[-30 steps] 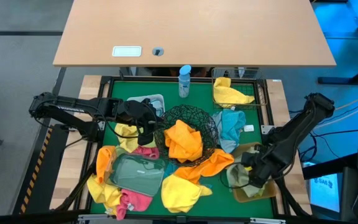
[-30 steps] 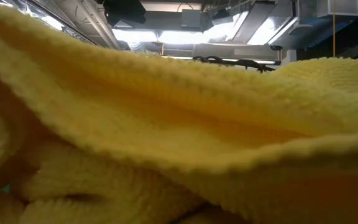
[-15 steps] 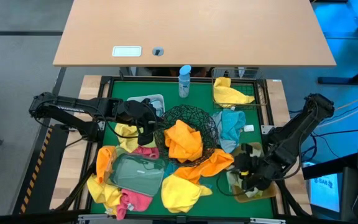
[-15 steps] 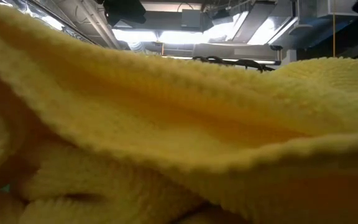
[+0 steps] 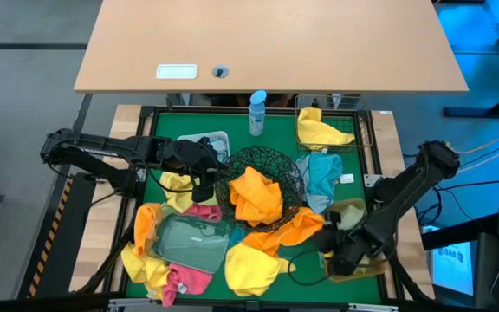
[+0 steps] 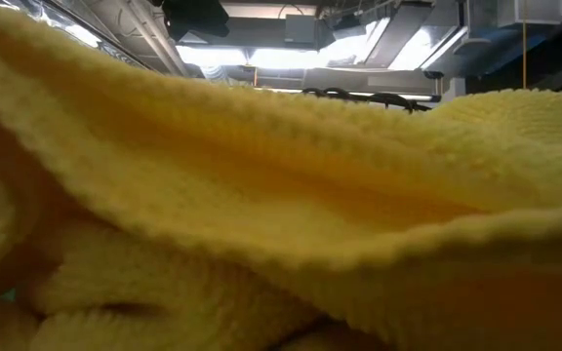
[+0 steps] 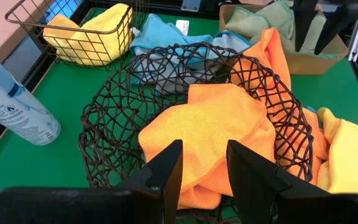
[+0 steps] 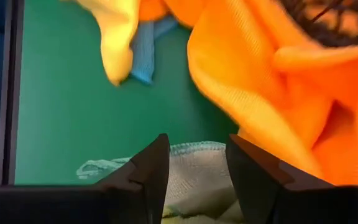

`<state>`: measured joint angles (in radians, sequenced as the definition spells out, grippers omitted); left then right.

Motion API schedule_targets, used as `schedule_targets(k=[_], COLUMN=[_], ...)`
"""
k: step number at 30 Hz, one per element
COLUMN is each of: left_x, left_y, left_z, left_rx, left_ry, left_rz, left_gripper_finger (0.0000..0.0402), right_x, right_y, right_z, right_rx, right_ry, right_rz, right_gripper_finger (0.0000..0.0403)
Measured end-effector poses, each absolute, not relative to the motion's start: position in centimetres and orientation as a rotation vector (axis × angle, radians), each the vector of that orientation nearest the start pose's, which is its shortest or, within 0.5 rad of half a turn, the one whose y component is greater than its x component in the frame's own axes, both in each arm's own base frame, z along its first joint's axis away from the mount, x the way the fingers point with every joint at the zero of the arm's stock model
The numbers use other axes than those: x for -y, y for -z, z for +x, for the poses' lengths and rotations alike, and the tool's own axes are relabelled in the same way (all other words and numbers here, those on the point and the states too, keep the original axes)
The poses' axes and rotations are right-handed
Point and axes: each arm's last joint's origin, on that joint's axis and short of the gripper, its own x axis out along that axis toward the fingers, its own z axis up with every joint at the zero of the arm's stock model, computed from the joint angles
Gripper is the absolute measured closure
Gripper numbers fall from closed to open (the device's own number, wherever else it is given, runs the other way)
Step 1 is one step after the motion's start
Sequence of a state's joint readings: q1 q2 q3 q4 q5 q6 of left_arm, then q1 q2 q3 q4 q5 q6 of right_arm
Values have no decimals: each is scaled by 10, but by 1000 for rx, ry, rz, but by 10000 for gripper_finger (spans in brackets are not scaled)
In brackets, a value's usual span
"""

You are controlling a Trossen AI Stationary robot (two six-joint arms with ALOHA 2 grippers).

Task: Sort microfiber towel by color & place in baskets
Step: Put the blue microfiber towel into the white bin

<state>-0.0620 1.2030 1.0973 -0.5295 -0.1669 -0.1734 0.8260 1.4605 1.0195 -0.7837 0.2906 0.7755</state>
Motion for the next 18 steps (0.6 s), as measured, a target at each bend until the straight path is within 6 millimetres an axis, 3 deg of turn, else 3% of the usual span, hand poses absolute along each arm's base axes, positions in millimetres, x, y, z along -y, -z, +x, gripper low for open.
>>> schedule_targets(k=[6,18], left_x=[11,11], left_y=[-327,-327], left_z=[252,252], left_rx=[-620,-620], left_ry=[-156,-156], left_rz=[-95,-95], left_gripper_finger=[283,283], right_x=[-190,-176], right_y=[-219,-216], right_z=[186,169], right_rx=[-1279,-1464], right_ry=[-55,116], right_rz=[53,41], right_gripper_finger=[244,244])
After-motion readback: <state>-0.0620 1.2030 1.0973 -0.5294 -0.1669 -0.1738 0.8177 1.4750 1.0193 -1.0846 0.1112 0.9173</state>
